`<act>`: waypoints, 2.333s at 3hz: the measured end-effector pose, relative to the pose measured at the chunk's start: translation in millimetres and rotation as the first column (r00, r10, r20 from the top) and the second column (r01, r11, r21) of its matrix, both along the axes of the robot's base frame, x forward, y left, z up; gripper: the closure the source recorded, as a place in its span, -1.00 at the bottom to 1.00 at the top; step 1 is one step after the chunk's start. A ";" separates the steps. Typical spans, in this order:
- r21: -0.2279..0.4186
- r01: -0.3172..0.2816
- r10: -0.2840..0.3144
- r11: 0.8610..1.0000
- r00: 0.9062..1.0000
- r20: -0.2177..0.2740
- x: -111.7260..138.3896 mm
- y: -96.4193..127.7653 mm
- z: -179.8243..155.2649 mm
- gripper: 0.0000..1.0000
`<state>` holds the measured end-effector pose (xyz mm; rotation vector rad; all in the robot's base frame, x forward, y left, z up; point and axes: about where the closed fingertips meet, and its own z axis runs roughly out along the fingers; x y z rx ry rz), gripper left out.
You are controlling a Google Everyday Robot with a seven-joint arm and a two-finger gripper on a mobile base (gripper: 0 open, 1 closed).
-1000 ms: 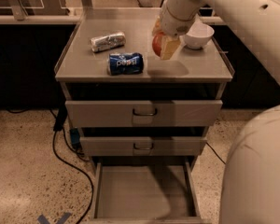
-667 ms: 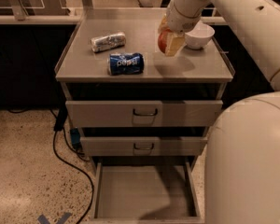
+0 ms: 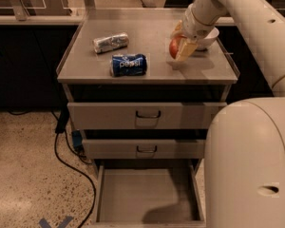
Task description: Pick apple from bottom drawer and place on counter
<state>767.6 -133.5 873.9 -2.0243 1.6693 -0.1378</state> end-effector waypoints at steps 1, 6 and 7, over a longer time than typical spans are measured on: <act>0.011 0.001 -0.001 1.000 1.000 -0.002 1.7 -0.4 -1.4 0.55; 0.001 0.037 -0.037 0.999 0.999 0.040 -5.9 -8.2 29.7 -1.00; -0.017 0.107 -0.104 0.994 0.987 0.124 -28.0 -21.3 87.8 -1.00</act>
Offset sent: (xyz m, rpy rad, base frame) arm 0.0017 -0.0004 -0.0013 0.0109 0.0021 -0.0009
